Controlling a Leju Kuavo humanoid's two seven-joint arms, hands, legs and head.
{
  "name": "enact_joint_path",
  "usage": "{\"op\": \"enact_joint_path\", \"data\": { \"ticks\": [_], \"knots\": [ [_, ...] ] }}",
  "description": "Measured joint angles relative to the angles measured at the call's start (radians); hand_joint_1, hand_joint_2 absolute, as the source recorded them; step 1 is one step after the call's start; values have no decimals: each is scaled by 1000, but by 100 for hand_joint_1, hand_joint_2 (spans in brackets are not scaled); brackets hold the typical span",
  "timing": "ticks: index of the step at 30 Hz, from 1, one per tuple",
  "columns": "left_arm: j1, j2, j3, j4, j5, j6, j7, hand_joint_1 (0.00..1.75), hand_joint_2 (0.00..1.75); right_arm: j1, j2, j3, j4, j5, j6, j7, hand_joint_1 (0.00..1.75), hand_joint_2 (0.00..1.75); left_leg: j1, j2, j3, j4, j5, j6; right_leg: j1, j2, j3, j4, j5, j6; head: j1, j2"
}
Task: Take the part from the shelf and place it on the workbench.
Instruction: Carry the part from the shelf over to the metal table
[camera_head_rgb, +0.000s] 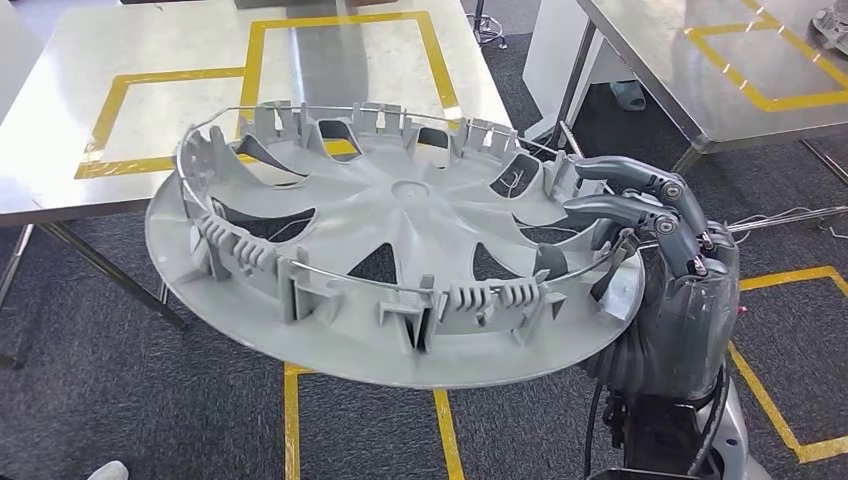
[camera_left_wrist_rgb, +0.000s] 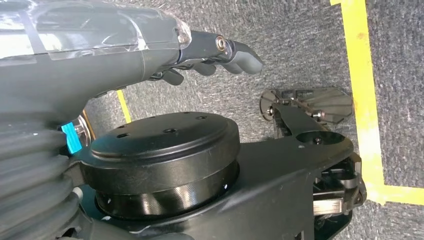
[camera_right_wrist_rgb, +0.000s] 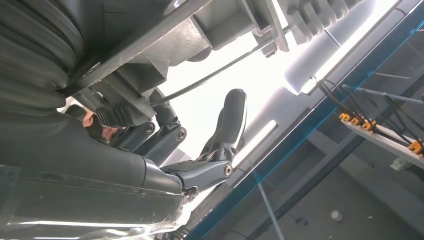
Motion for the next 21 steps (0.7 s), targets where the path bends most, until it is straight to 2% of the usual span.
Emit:
{"op": "enact_joint_path", "data": {
  "ticks": [2, 3, 5, 6, 7, 8, 10, 11, 12, 13, 16, 17, 18, 20, 21],
  "knots": [
    [0, 0, 0, 0, 0, 0, -1, 0, 175, -2, 0, 0, -1, 0, 0, 0, 175, 175, 7, 3, 17, -16, 1, 7, 1, -8, -12, 34, -21, 8, 3, 0],
    [0, -1, 0, 0, 0, -1, -1, 0, 175, -3, 0, 0, -2, 1, 0, 0, 175, 175, 9, 5, 26, -21, 1, 10, -1, -13, -34, 80, -43, 12, 6, 0],
    [1, -2, 0, 0, 0, -1, -1, 0, 175, -3, 0, 0, -2, 1, 0, -1, 175, 175, 10, 11, 36, -23, -7, 13, -6, -19, -106, 211, -94, 19, 15, 0],
    [2, -2, 0, 0, 0, -1, 0, 0, 175, -2, 0, 0, -2, 1, 0, -1, 175, 175, 10, 14, 41, -23, -13, 12, -9, -21, -137, 261, -104, 22, 17, 0],
    [3, -2, 0, 0, 1, -1, 0, 0, 175, -1, 1, 0, -2, 1, 0, -2, 175, 175, 10, 15, 49, -22, -20, 9, -12, -23, -154, 280, -92, 25, 19, 0],
    [4, -2, 0, 0, 1, -1, 0, 0, 175, 0, 0, 0, -2, 1, 0, -2, 175, 175, 11, 16, 58, -22, -28, 6, -14, -24, -150, 258, -60, 26, 22, 0],
    [4, -2, 0, 0, 1, -2, 0, 0, 175, 1, 0, 0, -1, 2, -1, -2, 175, 175, 13, 16, 80, -23, -46, -3, -18, -24, -99, 135, 26, 27, 27, 0],
    [3, -2, 0, 0, 1, -2, 0, 0, 175, 2, 1, 0, -1, 3, -1, -2, 175, 175, 12, 16, 88, -22, -55, -8, -19, -24, -71, 74, 48, 25, 29, 0],
    [2, -3, 0, 0, 1, -2, 0, 0, 175, 1, 1, 0, -2, 5, -2, -2, 175, 175, 12, 15, 91, -22, -61, -14, -18, -24, -51, 35, 54, 21, 29, 0],
    [1, -3, 0, 0, 0, -3, -1, 0, 175, 2, 1, 0, -3, 6, -2, -2, 175, 175, 11, 15, 93, -23, -67, -20, -15, -24, -41, 18, 44, 16, 28, 0],
    [-1, -2, 0, 0, 0, -3, -2, 0, 175, 3, 0, 0, -7, 8, -4, -2, 175, 175, 13, 13, 101, -21, -82, -38, -15, -27, -23, 0, 25, -3, 22, 0],
    [-1, -2, 0, 0, 0, -3, -2, 0, 175, 3, 0, 0, -8, 8, -4, -2, 175, 175, 14, 14, 92, 4, -92, -43, -17, -30, -11, -7, 20, -9, 18, 0],
    [-2, -2, 0, 0, 0, -3, -2, 0, 175, 3, 0, 0, -8, 9, -5, -2, 175, 175, 15, 16, 66, 52, -107, -48, -19, -33, 3, -14, 14, -14, 13, 0],
    [-1, -2, 0, 0, 0, -3, -3, 0, 175, 3, 0, 0, -8, 11, -5, -2, 175, 175, 19, 18, -29, 193, -139, -54, -19, -38, 30, -21, -5, -19, 1, 0],
    [2, -2, 0, 0, 0, -3, -3, 0, 175, 4, 0, 0, -8, 12, -5, -2, 175, 175, 20, 19, -79, 249, -141, -57, -19, -39, 45, -22, -17, -19, -3, 0]
  ]
}}
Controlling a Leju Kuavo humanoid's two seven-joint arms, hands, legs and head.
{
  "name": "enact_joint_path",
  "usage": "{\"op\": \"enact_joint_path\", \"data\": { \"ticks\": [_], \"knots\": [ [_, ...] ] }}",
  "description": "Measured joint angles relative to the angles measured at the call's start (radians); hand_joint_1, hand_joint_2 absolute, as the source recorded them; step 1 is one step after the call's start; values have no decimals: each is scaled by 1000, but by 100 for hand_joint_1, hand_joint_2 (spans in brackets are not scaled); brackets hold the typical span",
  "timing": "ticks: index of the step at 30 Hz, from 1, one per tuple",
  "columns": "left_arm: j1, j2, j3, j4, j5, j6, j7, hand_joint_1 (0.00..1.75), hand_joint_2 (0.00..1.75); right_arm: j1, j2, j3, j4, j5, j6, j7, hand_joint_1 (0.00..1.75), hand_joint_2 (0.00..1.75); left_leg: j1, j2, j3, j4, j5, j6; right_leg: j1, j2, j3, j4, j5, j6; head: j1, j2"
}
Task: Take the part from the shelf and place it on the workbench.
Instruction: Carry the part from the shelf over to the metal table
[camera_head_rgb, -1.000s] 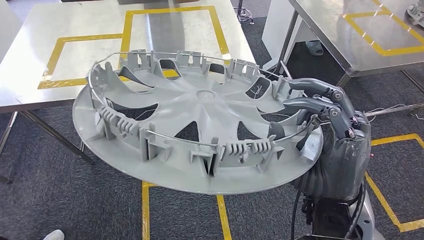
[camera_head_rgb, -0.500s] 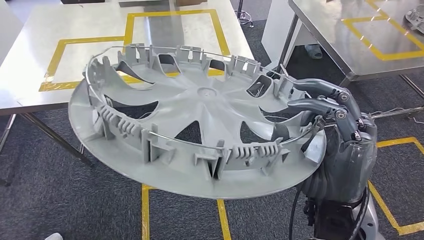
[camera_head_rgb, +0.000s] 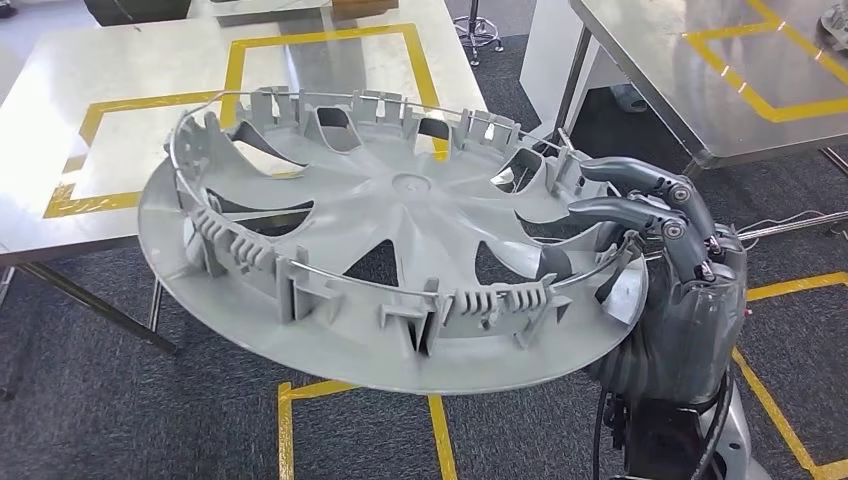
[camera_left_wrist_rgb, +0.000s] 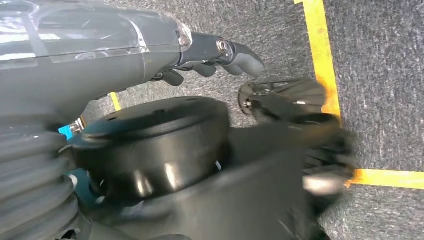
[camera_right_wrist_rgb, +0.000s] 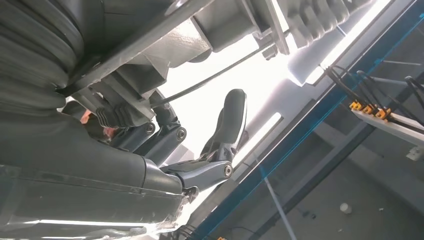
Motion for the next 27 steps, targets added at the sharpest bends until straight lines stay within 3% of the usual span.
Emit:
{"op": "enact_joint_path", "data": {
  "ticks": [1, 2, 4, 5, 6, 8, 10, 12, 13, 15, 17, 18, 19, 21, 22, 23, 25, 27],
  "knots": [
    [3, 0, 0, 0, 0, 0, 0, 0, 175, 0, 0, 0, 0, 0, 0, 0, 175, 175, 1, 1, -36, 23, 21, -1, -1, 0, 18, -1, -14, 2, -4, 0],
    [4, 0, 0, 0, 0, 0, -1, 0, 175, 1, 0, 0, 0, 0, 0, 0, 175, 175, 2, 2, -55, 7, 66, -2, -2, 0, 39, -1, -31, 4, -8, 0],
    [7, 1, 0, 0, 0, 0, -1, 0, 175, 2, 0, 0, 1, 1, 0, 0, 175, 175, 1, 11, -52, -93, 182, -1, -6, 0, 85, -4, -68, 14, -15, 0],
    [9, 1, 0, 0, 0, 0, 0, 0, 175, 1, 0, 0, 1, 1, -1, 0, 175, 175, -2, 17, -42, -134, 217, 1, -6, 1, 103, -5, -84, 21, -19, 0],
    [11, 1, 0, 0, 0, 0, 0, 0, 175, 1, 0, 0, 1, 2, -1, 0, 175, 175, -5, 23, -29, -161, 221, 6, -6, 2, 116, -8, -96, 28, -23, 0],
    [10, 1, 0, 0, 0, 0, 1, 0, 175, 0, 0, 0, 0, 3, -3, 0, 175, 175, -10, 26, -4, -184, 177, 23, -4, 3, 126, -10, -102, 42, -26, 0],
    [8, 3, 0, 0, 0, 0, 1, 0, 175, 0, 0, 0, 0, 3, -3, 0, 175, 175, -6, 21, 28, -207, 139, 41, -4, 3, 106, 42, -77, 53, -22, 0],
    [11, 3, 0, 0, 0, 0, 0, 0, 175, 0, 0, 0, 3, 3, -3, 0, 175, 175, -2, 17, 69, -227, 118, 52, -4, 3, 35, 164, -47, 61, -12, 0],
    [13, 3, 0, 1, 0, 0, -1, 0, 175, 0, 0, 0, 4, 3, -3, 0, 175, 175, -2, 15, 91, -237, 108, 55, -4, 4, -13, 225, -52, 64, -6, 0],
    [17, 3, 0, 1, 0, 0, -1, 0, 175, 0, 0, 0, 6, 3, -3, 0, 175, 175, -3, 12, 143, -257, 83, 59, -1, 4, -98, 294, -115, 64, 3, 0],
    [19, 3, 0, 1, 0, 0, -1, 0, 175, 1, 0, 0, 6, 3, -3, 0, 175, 175, -7, 6, 202, -279, 57, 61, 6, 4, -150, 282, -170, 52, 11, 0],
    [19, 3, 0, 1, 0, 0, -1, 0, 175, 2, 0, 0, 7, 3, -3, 0, 175, 175, -10, 3, 232, -290, 44, 61, 12, 5, -164, 248, -159, 41, 15, 0],
    [19, 2, 0, 1, 0, 0, -1, 0, 175, 3, 0, 0, 7, 3, -3, 0, 175, 175, -14, 1, 261, -301, 30, 62, 22, 8, -172, 196, -103, 24, 20, 0],
    [21, -3, 0, 0, 0, 0, 0, 0, 175, 7, -1, 0, 8, 2, -3, 0, 175, 175, -19, -4, 309, -319, 3, 58, 44, 22, -179, 91, 64, -12, 24, 0],
    [21, -5, 0, 0, 0, 0, 1, 0, 175, 9, -2, 0, 8, 2, -4, 0, 175, 175, -19, -7, 325, -328, -10, 53, 52, 29, -176, 58, 119, -25, 23, 0],
    [20, -8, 0, 0, 0, 0, 2, 0, 175, 10, -3, 0, 7, 1, -4, 0, 175, 175, -19, -10, 338, -329, -17, 49, 57, 33, -170, 43, 136, -33, 21, 0],
    [10, -9, 0, -1, -1, 0, 2, 0, 175, 8, -4, -1, 3, 0, -4, 0, 175, 175, -18, -13, 338, -298, -3, 38, 54, 32, -139, 26, 109, -39, 22, 0],
    [2, -8, 0, -1, -1, 1, 0, 0, 175, 7, -4, -1, 0, 0, -4, 0, 175, 175, -17, -11, 283, -190, 25, 25, 44, 27, -98, 0, 94, -41, 24, 0]
  ]
}}
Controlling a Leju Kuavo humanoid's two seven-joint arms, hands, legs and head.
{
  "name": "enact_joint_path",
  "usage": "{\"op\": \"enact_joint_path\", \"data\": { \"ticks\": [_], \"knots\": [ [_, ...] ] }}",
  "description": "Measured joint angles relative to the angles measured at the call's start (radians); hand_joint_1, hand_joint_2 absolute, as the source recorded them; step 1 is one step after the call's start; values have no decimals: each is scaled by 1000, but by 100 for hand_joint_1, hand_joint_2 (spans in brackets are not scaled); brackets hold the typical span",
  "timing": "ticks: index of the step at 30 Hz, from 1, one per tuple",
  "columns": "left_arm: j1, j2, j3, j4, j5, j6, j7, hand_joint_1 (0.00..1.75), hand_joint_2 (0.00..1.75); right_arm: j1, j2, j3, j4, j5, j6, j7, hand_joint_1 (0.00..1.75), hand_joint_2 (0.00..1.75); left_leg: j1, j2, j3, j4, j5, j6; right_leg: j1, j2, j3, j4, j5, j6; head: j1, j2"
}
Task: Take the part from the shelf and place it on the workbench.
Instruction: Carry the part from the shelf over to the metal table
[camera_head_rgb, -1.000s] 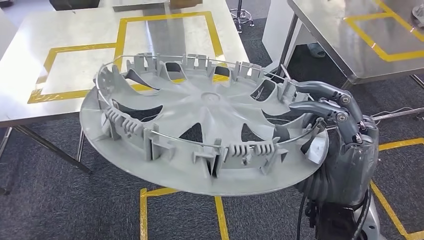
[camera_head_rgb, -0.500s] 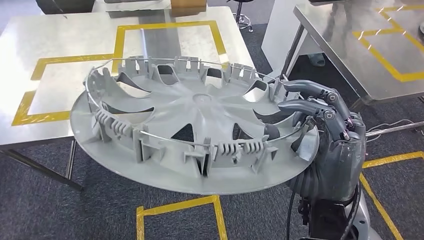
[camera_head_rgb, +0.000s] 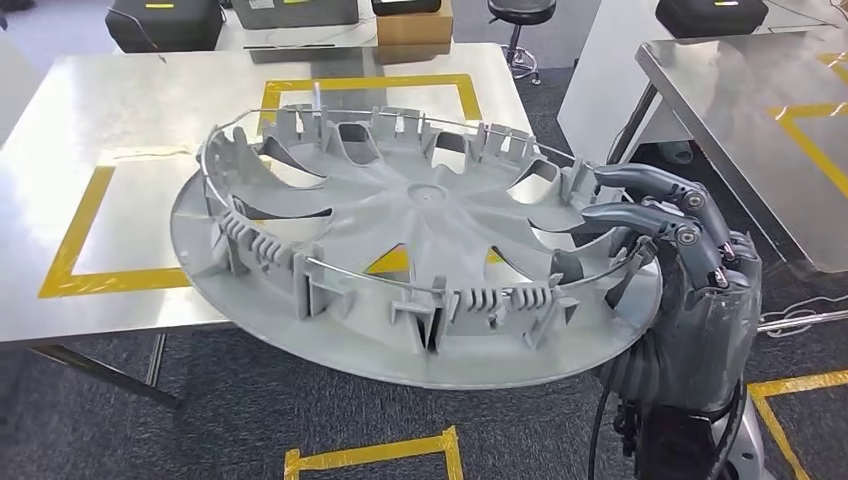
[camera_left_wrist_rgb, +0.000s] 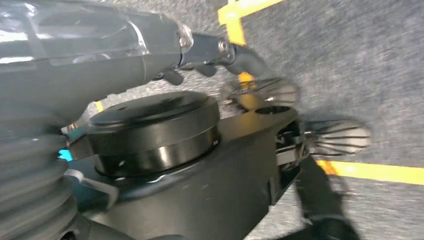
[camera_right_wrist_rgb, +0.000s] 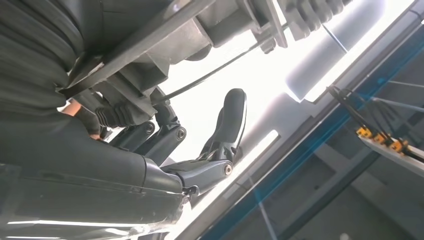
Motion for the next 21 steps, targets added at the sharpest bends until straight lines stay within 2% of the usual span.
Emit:
{"op": "enact_joint_path", "data": {
  "ticks": [1, 2, 3, 4, 5, 6, 7, 8, 9, 10, 11, 12, 13, 14, 18, 21],
  "knots": [
    [-1, 1, 0, 0, 0, 1, -1, 0, 175, 0, 0, 0, 0, 0, 0, 0, 175, 175, 2, 3, -45, 65, -6, -7, -6, -3, 22, -12, -7, 2, -2, 0],
    [-1, 1, 0, 0, 0, 1, -1, 0, 175, 0, 0, 0, 0, 0, 0, 0, 175, 175, 6, 6, -94, 121, -28, -14, -11, -4, 42, -19, -17, 4, -5, 0],
    [0, 2, 0, 0, 0, 1, 0, 0, 175, 0, 0, 0, 0, 0, -1, 0, 175, 175, 11, 8, -139, 157, -65, -21, -17, -6, 62, -25, -28, 8, -8, 0],
    [2, 3, 0, 0, 0, 2, 0, 0, 175, 0, 0, 0, 0, 0, -1, 0, 175, 175, 16, 10, -177, 170, -105, -30, -25, -6, 83, -28, -41, 14, -10, 0],
    [3, 3, 0, 0, 0, 2, 0, 0, 175, 1, 0, 0, 0, 0, -1, 0, 175, 175, 23, 13, -204, 161, -132, -39, -32, -6, 104, -29, -56, 20, -14, 0],
    [4, 4, 0, 1, 0, 2, 0, 0, 175, 2, 0, 0, 1, 0, -1, 0, 175, 175, 31, 16, -224, 133, -131, -50, -41, -6, 125, -29, -72, 28, -19, 0],
    [5, 5, 0, 1, 0, 2, 0, 0, 175, 3, 0, 0, 1, 0, -1, 0, 175, 175, 41, 20, -238, 90, -92, -62, -48, -6, 144, -27, -89, 38, -25, 0],
    [7, 5, 0, 1, 0, 2, 0, 0, 175, 4, 0, 0, 1, 0, -1, 0, 175, 175, 51, 28, -248, 40, -14, -73, -53, -6, 161, -22, -108, 49, -34, 0],
    [8, 6, 0, 1, 0, 2, 0, 0, 175, 5, 0, 0, 1, 0, -2, 0, 175, 175, 58, 35, -255, 4, 54, -73, -54, -4, 172, -15, -126, 60, -43, 0],
    [9, 5, 0, 1, 1, 2, -1, 0, 175, 4, 0, 0, 2, 1, -3, 0, 175, 175, 62, 40, -260, -17, 111, -66, -55, -4, 179, -7, -144, 69, -47, 0],
    [10, 5, 0, 1, 1, 2, -2, 0, 175, 4, 0, 0, 2, 2, -4, 0, 175, 175, 62, 41, -263, -21, 141, -54, -55, -5, 184, -3, -158, 76, -49, 0],
    [9, 6, 0, 1, 2, 2, -2, 0, 175, 4, 0, 0, 2, 2, -5, 0, 175, 175, 60, 38, -264, -14, 139, -40, -57, -7, 186, -2, -167, 80, -45, 0],
    [7, 6, 0, 1, 2, 2, -3, 0, 175, 4, 0, 0, 1, 2, -5, 0, 175, 175, 58, 33, -266, -11, 142, -34, -59, -10, 188, -4, -172, 82, -38, 0],
    [6, 6, 0, 1, 2, 2, -4, 0, 175, 4, 0, 0, 0, 1, -6, 0, 175, 175, 58, 28, -269, -10, 142, -32, -61, -12, 190, -8, -172, 80, -33, 0],
    [3, 3, 0, 1, 4, 2, -4, 0, 175, 3, 1, -3, 0, 2, -16, 4, 175, 175, 58, 10, -274, -11, 139, -24, -62, -13, 194, -18, -159, 58, -8, 0],
    [3, 3, 0, 1, 4, 2, -3, 0, 175, 3, 1, -10, 0, 3, -20, 7, 175, 175, 54, 4, -272, -11, 134, -16, -62, -14, 197, -20, -155, 49, 12, 0]
  ]
}}
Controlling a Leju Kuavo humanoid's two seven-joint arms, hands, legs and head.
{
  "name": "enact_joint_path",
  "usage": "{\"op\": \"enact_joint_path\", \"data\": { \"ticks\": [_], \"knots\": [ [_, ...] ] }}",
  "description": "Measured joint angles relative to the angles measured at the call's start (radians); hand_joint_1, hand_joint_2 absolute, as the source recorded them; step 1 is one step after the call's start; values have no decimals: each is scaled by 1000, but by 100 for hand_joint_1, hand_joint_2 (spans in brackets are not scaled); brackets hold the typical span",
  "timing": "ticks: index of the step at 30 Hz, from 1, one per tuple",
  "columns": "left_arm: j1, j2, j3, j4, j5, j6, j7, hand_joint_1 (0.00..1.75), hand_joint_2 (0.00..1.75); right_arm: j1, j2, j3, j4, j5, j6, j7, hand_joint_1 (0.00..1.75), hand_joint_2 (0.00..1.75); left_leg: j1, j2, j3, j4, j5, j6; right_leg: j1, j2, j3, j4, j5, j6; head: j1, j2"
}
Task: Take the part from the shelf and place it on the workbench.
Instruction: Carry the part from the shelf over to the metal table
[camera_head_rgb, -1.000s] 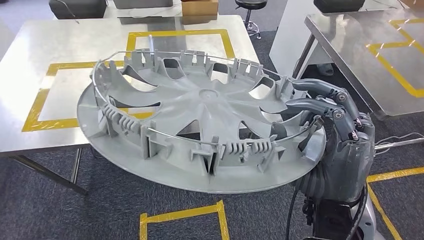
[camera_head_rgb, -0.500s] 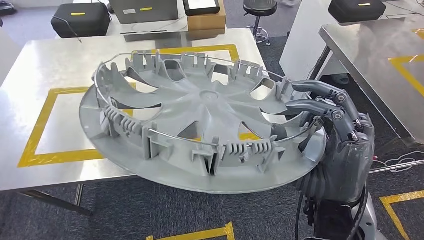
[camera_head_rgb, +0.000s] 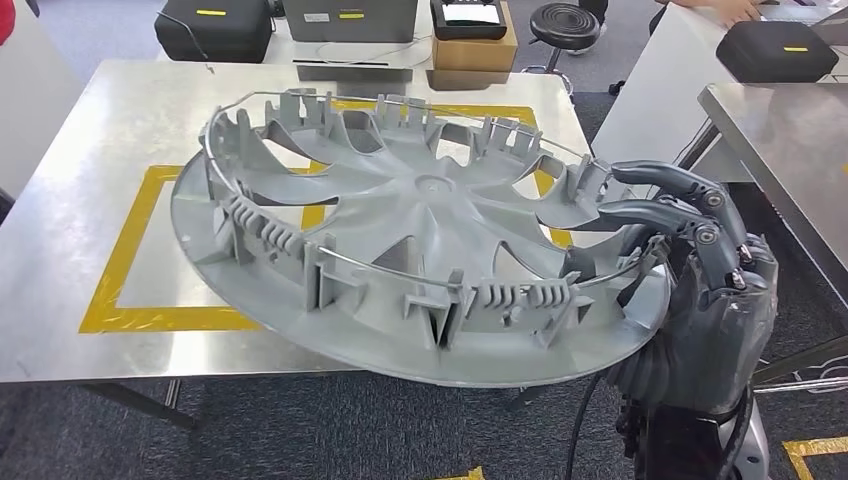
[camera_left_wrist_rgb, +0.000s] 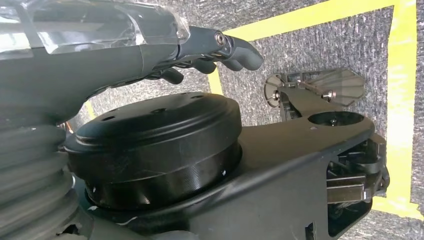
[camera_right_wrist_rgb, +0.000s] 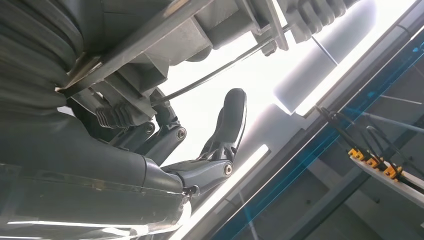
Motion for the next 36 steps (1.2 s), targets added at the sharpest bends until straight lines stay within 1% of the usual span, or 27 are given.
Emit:
{"op": "enact_joint_path", "data": {
  "ticks": [2, 3, 4, 5, 7, 8, 9, 10, 16, 25, 27, 31, 36],
  "knots": [
    [0, 0, 0, 0, 0, 0, 1, 0, 175, -1, 0, -4, 0, -6, 1, -2, 175, 175, -5, -1, 0, 0, -2, 4, -1, -2, 5, -8, -7, -11, 8, 0],
    [0, 1, 0, 0, 0, 0, 2, 0, 175, -1, 0, -5, 0, -8, 2, -3, 175, 175, -8, 0, 0, 0, -1, 5, -2, -2, 7, -13, -10, -14, 10, 0],
    [0, 1, 0, 0, 0, 0, 2, 0, 175, -1, 0, -5, 0, -9, 3, -5, 175, 175, -10, 0, 0, 0, -1, 6, -4, -3, 9, -17, -14, -10, 11, 0],
    [0, 2, 0, 0, 0, 0, 2, 0, 175, -1, 0, -5, 0, -10, 4, -6, 175, 175, -12, 1, 0, 0, -1, 7, -6, -4, 10, -20, -14, 3, 11, 0],
    [-1, 3, 0, 0, 0, -1, 1, 0, 175, -1, 0, -5, 0, -10, 6, -8, 175, 175, -14, 3, 0, 1, 1, 10, -11, -4, 10, -24, -12, 48, 11, 0],
    [-1, 4, 0, 0, 0, -1, 2, 0, 175, -1, 0, -5, 0, -10, 7, -8, 175, 175, -15, 3, 0, 1, 1, 11, -13, -4, 10, -26, -11, 65, 10, 0],
    [-1, 4, 0, 0, 0, -1, 2, 0, 175, -1, 0, -6, 0, -10, 7, -8, 175, 175, -15, 4, 0, 1, 2, 11, -14, -4, 10, -26, -10, 76, 10, 0],
    [0, 4, 0, 0, 0, -1, 3, 0, 175, -1, 0, -6, 0, -11, 8, -8, 175, 175, -15, 4, 1, 0, 3, 11, -14, -4, 10, -26, -10, 79, 9, 0],
    [0, 3, 0, 0, -15, -8, 18, 0, 175, -2, -7, -13, 2, -39, 39, 2, 175, 175, -13, 5, 8, -7, 8, 5, -12, -3, 12, -24, -10, 80, 6, 0],
    [-1, 5, 0, 0, -31, -10, 22, 0, 175, -22, -25, -15, 22, -77, 105, 7, 175, 175, -13, 6, 10, -11, 8, 4, -12, -3, 12, -23, -11, 78, 5, 0],
    [-1, 7, 0, 0, -32, -5, 15, 0, 175, -45, -25, -12, 28, -109, 150, 12, 175, 175, -13, 9, 10, -12, 8, 4, -12, -2, 12, -23, -11, 77, 5, 0],
    [-2, 11, 0, 0, -28, -3, -7, 0, 175, -130, -24, 4, 63, -190, 254, 28, 175, 175, -13, 12, 12, -14, 8, 4, -12, -1, 12, -23, -11, 77, 4, 0],
    [-3, 12, -1, 0, -41, -19, -8, 0, 175, -222, -18, 35, 133, -255, 302, 42, 175, 175, -13, 18, 12, -15, 9, 4, -12, 0, 12, -22, -10, 76, 3, 0]
  ]
}}
